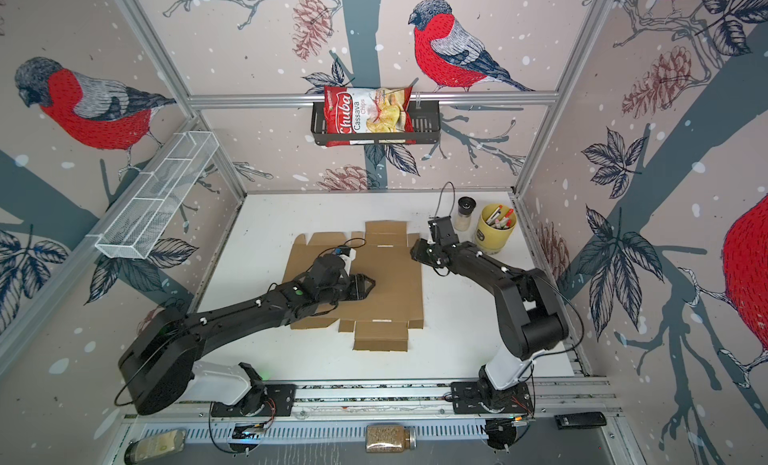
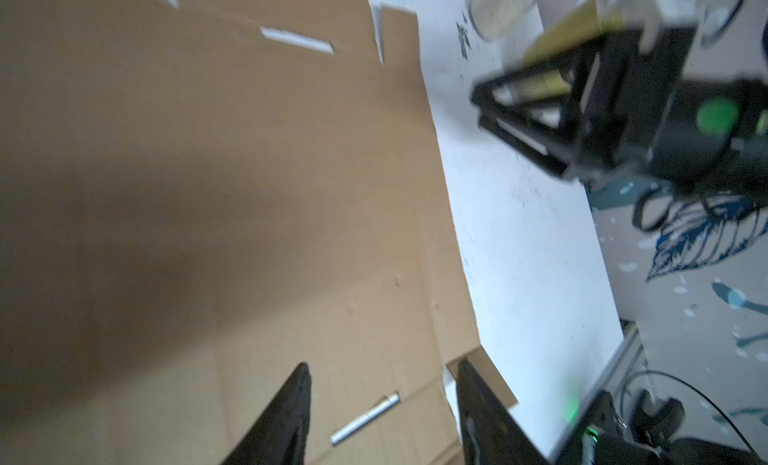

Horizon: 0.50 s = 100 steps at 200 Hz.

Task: Fold the paper box

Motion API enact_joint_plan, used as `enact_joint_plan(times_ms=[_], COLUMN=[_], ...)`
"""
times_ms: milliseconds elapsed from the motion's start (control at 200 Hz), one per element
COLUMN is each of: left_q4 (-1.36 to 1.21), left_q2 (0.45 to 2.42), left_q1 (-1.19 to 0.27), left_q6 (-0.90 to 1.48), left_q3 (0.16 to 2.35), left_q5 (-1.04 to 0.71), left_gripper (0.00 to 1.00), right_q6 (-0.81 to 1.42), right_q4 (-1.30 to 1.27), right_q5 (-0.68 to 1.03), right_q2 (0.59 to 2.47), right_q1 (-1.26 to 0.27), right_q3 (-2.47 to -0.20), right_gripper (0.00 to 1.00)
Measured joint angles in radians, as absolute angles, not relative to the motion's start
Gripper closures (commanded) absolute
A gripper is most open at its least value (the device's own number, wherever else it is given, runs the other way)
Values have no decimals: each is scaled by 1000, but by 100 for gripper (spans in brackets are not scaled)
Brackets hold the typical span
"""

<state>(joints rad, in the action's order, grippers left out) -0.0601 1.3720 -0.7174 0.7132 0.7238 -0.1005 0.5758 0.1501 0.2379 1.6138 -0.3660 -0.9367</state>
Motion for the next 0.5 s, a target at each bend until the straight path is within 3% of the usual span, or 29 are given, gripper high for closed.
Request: enact_joint_plan(times_ms=[205, 500], left_q4=[-122, -180], left_q2=[1407, 1558], left_q1=[-541, -495], left_q6=[657, 613], left_q3=[656, 651], left_q5=[-86, -177], left_gripper=[46, 55], right_q6=[584, 607], right_q4=[171, 82], right_q5=[379, 511], right_q2=[1552, 1614], right_q1=[-339, -330], right_q3=[-776, -732], right_gripper=[39, 41])
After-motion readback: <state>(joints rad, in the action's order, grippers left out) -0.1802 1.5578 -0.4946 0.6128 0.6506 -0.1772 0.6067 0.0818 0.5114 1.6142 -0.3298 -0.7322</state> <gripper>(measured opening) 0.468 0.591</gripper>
